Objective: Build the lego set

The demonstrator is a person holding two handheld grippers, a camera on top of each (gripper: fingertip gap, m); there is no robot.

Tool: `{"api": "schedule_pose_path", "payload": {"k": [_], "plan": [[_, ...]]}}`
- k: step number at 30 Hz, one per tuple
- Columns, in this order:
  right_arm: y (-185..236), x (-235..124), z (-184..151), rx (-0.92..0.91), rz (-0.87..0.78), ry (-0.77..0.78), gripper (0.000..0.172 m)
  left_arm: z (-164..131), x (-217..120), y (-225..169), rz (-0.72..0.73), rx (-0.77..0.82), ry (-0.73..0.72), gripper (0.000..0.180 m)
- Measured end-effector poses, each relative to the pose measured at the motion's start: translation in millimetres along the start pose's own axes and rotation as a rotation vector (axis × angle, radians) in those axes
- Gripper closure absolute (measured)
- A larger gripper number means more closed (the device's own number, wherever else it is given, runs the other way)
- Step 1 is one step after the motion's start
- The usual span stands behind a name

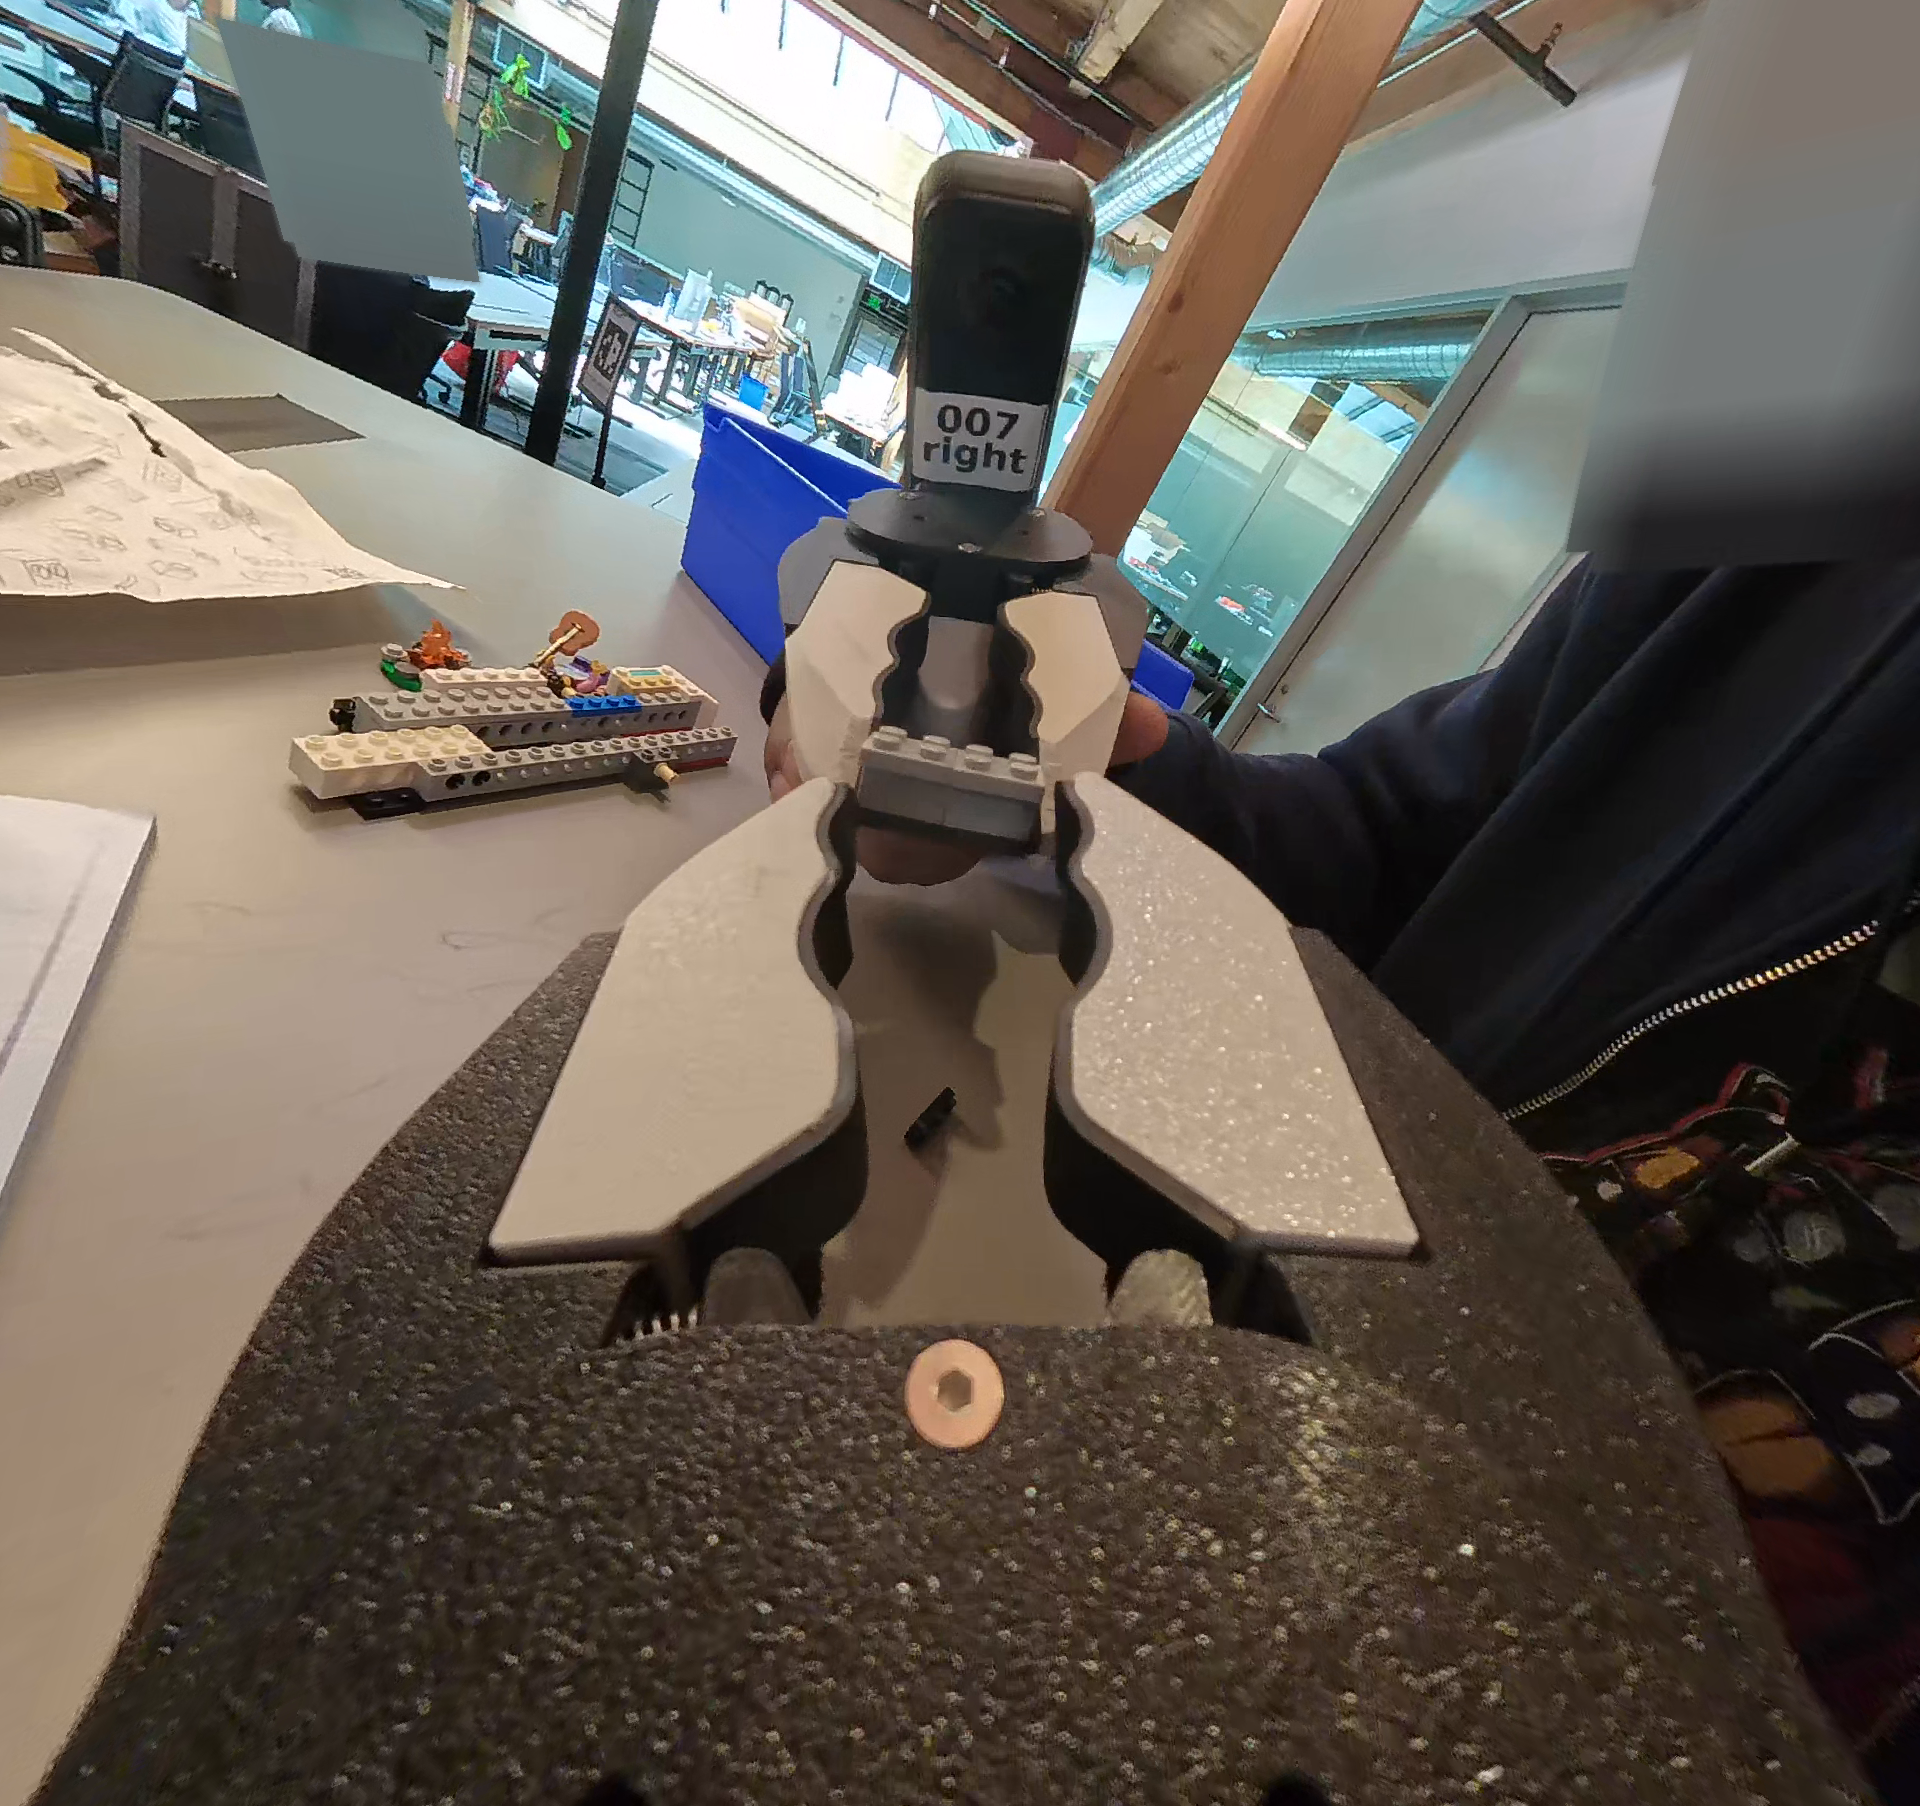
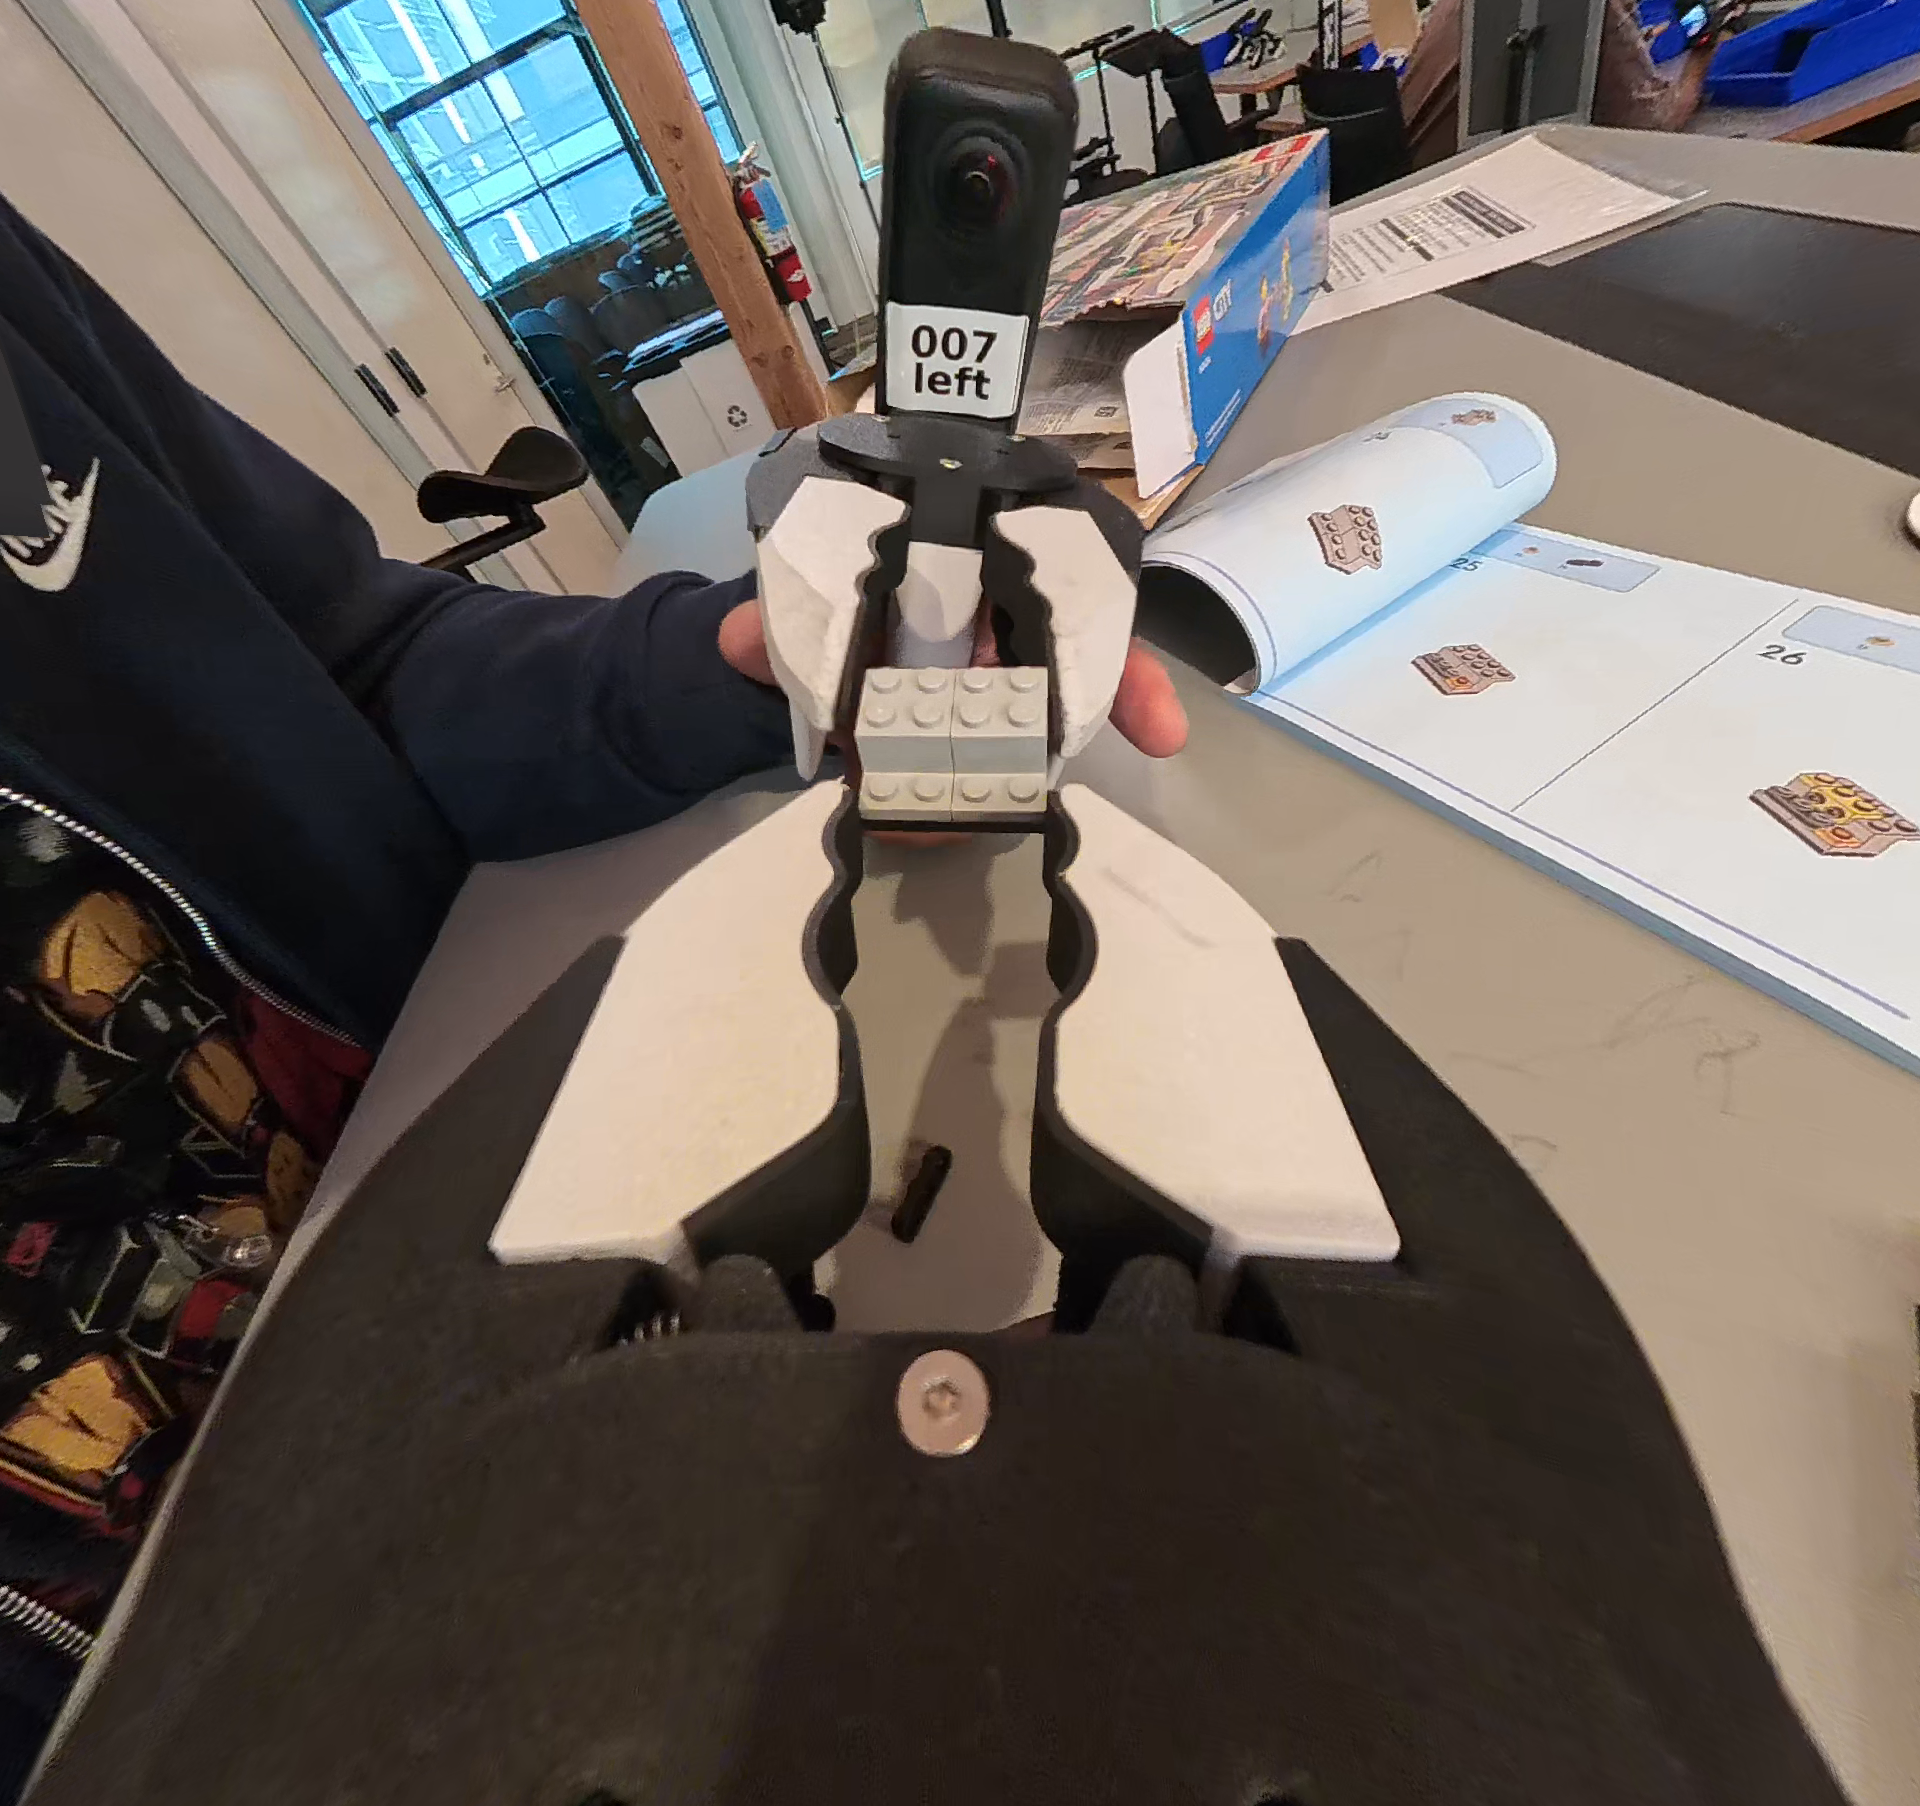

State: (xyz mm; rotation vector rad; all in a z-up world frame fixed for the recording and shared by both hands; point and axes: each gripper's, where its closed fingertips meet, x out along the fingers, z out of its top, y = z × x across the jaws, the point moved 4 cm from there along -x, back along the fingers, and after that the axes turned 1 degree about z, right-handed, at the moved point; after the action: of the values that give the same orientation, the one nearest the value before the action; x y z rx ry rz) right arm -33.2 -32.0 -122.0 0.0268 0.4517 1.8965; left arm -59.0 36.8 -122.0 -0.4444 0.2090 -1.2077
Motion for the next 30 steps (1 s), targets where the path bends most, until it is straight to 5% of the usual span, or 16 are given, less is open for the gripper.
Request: {"api": "schedule_pose_path", "payload": {"k": [30], "plan": [[3.9, -2.6, 7.3, -0.01, -0.007, -0.033, 0.139, 3.6, -1.6, -2.6, 0.019, 0.092, -0.005, 0.147]]}}
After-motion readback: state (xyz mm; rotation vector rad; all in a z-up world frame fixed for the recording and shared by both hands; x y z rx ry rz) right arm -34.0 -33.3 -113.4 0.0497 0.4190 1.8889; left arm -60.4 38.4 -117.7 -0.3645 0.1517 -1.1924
